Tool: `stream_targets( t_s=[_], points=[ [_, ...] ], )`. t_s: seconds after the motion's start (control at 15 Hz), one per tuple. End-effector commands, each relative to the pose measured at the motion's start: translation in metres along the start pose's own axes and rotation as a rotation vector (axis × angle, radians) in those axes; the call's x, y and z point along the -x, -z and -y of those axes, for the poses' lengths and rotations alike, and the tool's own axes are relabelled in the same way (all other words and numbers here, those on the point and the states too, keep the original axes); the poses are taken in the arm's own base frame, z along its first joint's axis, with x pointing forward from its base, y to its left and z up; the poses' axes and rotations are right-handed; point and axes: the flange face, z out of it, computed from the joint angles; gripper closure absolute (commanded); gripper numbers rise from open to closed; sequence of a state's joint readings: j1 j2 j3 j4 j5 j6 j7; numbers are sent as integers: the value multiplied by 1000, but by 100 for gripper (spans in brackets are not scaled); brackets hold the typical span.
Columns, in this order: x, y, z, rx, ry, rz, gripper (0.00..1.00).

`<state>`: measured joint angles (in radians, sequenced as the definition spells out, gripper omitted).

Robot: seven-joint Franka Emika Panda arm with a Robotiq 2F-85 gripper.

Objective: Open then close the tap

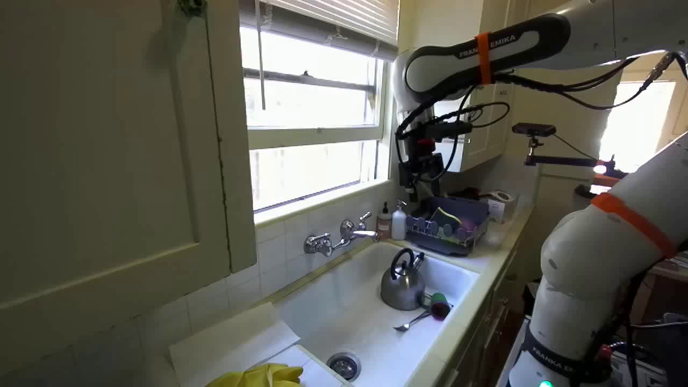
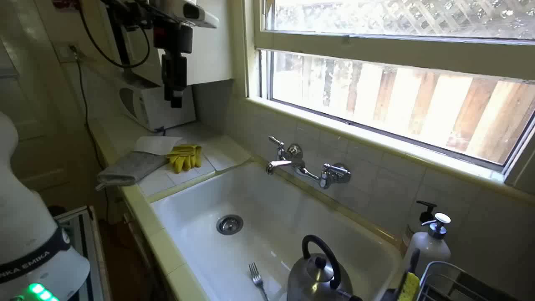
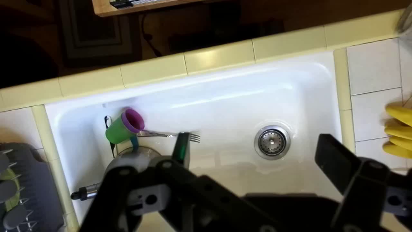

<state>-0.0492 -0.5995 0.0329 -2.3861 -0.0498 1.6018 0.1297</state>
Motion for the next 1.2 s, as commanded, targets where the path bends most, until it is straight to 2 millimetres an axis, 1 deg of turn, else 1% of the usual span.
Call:
stream_targets(
  t_s=[0.0, 0.4, 0.53, 0.73, 0.93, 1.13],
  points=[
    [0, 1, 0, 0, 0, 1, 0],
    [0, 1, 0, 0, 0, 1, 0],
    [-26, -8, 2, 4, -76, -38, 0],
    [-63, -11, 14, -32, -135, -160, 0],
    [-104, -22, 28, -78, -148, -247, 0],
    [-140, -32, 41, -125, -205, -347, 0]
  ],
)
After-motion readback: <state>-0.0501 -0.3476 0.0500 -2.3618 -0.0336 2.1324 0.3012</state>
